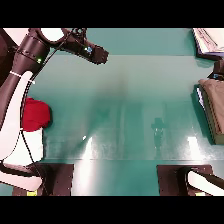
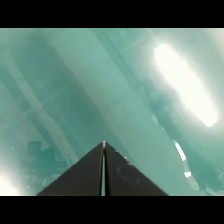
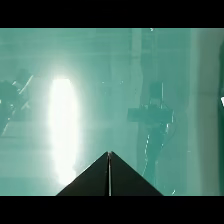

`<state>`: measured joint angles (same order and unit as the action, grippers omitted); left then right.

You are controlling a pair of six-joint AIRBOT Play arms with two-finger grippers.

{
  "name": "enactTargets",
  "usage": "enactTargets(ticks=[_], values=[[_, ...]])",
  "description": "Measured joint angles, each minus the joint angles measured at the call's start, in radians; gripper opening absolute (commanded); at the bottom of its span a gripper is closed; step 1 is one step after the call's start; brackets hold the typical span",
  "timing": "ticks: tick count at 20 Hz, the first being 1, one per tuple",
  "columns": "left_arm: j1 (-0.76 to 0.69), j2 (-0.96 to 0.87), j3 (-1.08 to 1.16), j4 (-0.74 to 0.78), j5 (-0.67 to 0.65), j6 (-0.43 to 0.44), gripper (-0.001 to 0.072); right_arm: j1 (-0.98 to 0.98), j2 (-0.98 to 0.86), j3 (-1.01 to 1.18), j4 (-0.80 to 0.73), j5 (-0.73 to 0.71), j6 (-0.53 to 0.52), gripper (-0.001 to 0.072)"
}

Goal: Fold the shirts.

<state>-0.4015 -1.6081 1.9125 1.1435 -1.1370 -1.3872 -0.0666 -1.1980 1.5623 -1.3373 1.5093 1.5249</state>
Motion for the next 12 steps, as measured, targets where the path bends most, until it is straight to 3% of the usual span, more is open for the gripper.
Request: enactTargets(ticks=[12], values=[[0.0,0.0,0.0,0.0,0.001,0.0,0.0027,0.002,0.0,0.0,0.002,0.032,-0.001,0.0015]])
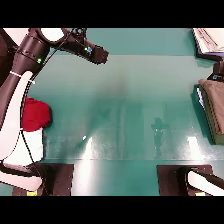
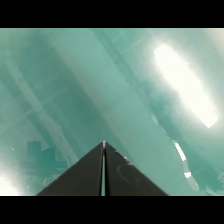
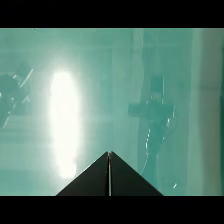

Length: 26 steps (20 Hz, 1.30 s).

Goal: Fold the shirts.

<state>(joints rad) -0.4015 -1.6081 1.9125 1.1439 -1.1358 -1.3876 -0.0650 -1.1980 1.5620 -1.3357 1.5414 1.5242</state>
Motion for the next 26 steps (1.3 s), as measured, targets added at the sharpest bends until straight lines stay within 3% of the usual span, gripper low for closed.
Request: enactTargets(ticks=[6,9,12,13,14,15,20,26], values=[[0.029,0.029,0.017,0.017,-0.049,-0.019,0.0025,0.0,0.0,0.0,0.0,0.031,0.0,0.0016],[0.081,0.111,0.026,0.117,-0.196,-0.038,0.0026,0.0,0.0,0.0,0.0,0.032,0.0,0.0016],[0.145,0.199,0.002,0.34,-0.389,-0.059,0.0035,0.0,0.0,0.0,0.0,0.032,0.0,0.0015],[0.171,0.225,-0.02,0.408,-0.444,-0.069,0.0272,0.0,0.0,0.0,0.001,0.032,0.0,0.0016],[0.198,0.245,-0.049,0.46,-0.491,-0.077,0.0606,0.0,0.0,0.0,0.001,0.032,0.0,0.0015],[0.228,0.263,-0.09,0.502,-0.525,-0.088,0.0668,0.0,0.0,0.0,0.001,0.032,0.0,0.0016],[0.369,0.309,-0.381,0.597,-0.539,-0.141,0.0662,0.0,0.0,0.0,0.001,0.031,0.0,0.0016],[0.508,0.318,-0.768,0.625,-0.314,-0.195,0.0661,0.0,0.0,0.0,0.001,0.029,0.0,0.0016]])
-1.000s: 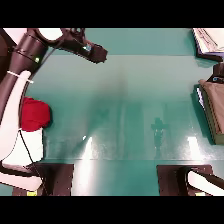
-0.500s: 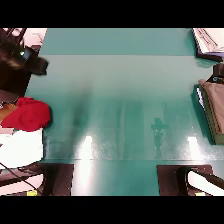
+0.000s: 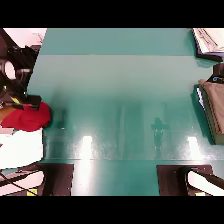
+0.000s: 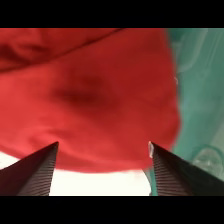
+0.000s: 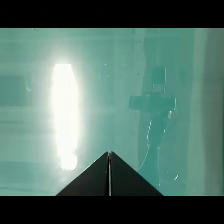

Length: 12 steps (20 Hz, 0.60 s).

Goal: Fold the shirts.

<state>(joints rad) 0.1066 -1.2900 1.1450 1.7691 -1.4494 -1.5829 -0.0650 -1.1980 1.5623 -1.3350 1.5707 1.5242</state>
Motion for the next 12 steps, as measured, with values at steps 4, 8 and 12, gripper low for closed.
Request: enactTargets(ticks=[4,8,12], values=[[0.029,0.0,-0.124,0.001,0.12,-0.02,0.0044,0.0,-0.001,0.0,0.0,-0.002,0.0,0.0016],[0.035,0.01,-0.081,0.0,0.15,-0.029,0.0026,0.0,-0.001,0.0,0.0,-0.005,0.0,0.0016],[-0.043,0.076,0.124,-0.009,0.152,0.003,0.0026,0.0,0.0,0.026,0.005,-0.018,0.0,0.0015]])
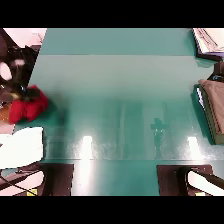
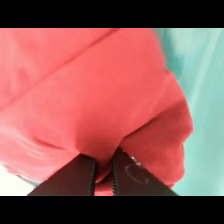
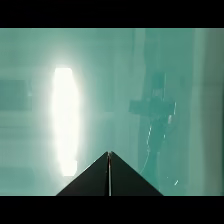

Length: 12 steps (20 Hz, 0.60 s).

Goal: Fold the shirts.

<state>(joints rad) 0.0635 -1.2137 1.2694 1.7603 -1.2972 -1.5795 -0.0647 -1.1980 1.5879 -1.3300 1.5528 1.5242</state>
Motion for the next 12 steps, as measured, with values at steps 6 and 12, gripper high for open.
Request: enactTargets(ticks=[6,12], values=[[-0.266,0.083,0.418,-0.248,0.026,0.206,0.0026,0.0,0.0,0.151,0.003,-0.025,0.0,0.0015],[-0.492,0.037,0.542,-0.582,0.074,0.409,0.0027,0.0,0.0,0.278,0.003,-0.037,0.0,0.0015]])
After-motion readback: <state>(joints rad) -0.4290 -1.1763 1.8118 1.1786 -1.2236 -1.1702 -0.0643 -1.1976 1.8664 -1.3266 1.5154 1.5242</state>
